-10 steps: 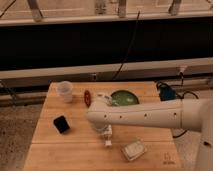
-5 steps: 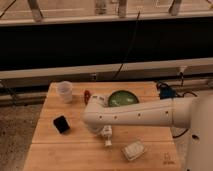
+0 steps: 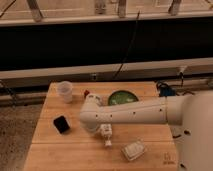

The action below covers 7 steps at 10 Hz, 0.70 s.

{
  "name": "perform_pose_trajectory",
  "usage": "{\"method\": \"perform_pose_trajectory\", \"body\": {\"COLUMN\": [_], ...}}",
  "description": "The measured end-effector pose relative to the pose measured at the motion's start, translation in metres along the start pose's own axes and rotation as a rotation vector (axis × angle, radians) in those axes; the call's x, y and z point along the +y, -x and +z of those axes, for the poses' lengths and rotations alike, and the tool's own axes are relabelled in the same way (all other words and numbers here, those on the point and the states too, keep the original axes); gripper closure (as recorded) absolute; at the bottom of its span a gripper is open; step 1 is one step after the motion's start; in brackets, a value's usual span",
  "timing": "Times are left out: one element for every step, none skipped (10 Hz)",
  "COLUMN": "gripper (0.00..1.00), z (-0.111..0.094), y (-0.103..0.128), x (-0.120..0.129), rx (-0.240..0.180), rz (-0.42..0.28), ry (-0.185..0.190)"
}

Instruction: Knock the eraser over

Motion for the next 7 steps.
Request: {"method": "perform_pose_trajectory", "body": {"gripper": [0.95, 0.95, 0.95, 0.95, 0.95, 0.95, 0.95], "z": [0.002, 0.001, 0.001, 0.001, 0.002, 0.003, 0.003], "y": [0.0, -0.001, 0.003, 0.008, 0.013, 0.019, 0.019], "x": [0.0, -0.001, -0.007, -0.014, -0.022, -0.029, -0.032], "rx": [-0.003, -0.005, -0.012, -0.017, -0.021, -0.028, -0.027], "rz": [-0.012, -0.02, -0.034, -0.045, -0.057, -0.073, -0.086], "ry": [0.0, -0.002, -0.004, -0.004, -0.005, -0.006, -0.005]}}
